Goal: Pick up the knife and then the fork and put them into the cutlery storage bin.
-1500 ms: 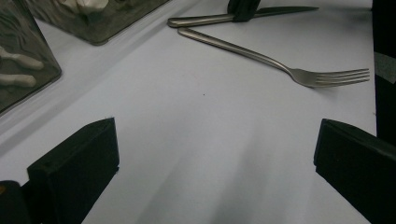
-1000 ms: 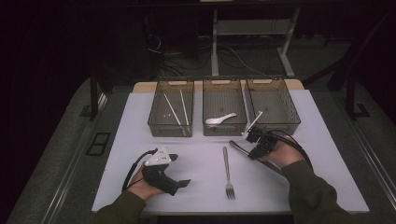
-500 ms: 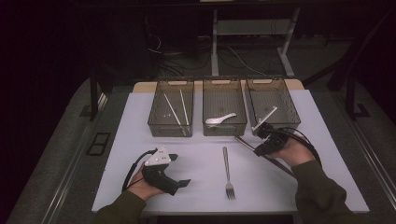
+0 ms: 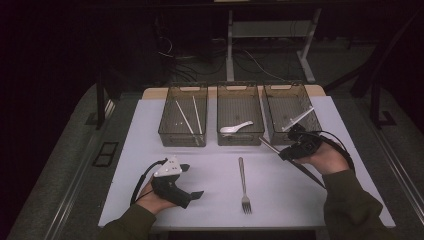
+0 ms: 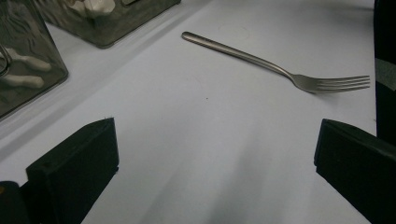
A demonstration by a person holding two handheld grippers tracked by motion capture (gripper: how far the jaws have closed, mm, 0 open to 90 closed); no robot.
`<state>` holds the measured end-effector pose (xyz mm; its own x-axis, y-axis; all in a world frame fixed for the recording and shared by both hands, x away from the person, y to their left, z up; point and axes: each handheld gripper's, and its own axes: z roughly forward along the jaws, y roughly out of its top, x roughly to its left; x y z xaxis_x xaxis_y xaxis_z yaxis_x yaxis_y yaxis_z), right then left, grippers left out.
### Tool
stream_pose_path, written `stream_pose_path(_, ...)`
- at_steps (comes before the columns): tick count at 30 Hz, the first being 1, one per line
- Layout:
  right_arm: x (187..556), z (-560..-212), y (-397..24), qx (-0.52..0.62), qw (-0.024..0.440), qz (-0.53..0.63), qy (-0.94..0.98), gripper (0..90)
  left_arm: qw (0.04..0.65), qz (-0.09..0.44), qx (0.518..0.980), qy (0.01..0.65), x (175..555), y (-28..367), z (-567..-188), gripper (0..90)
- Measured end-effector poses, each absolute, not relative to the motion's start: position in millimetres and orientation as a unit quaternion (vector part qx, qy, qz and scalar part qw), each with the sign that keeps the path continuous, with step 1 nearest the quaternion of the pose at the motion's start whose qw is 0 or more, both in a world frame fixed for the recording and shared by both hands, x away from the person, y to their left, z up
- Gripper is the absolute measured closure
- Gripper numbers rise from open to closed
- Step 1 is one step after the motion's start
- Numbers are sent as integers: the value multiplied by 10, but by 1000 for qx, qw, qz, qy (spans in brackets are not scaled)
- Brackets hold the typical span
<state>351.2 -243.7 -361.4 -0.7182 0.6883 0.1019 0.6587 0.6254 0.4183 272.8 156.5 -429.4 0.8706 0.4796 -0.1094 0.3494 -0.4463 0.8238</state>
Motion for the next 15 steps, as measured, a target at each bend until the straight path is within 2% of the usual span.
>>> stream_pose_path(15,3630,-3415,-2574,394,54,245,884,793,466,63,847,248,2735,1571,-4315,0)
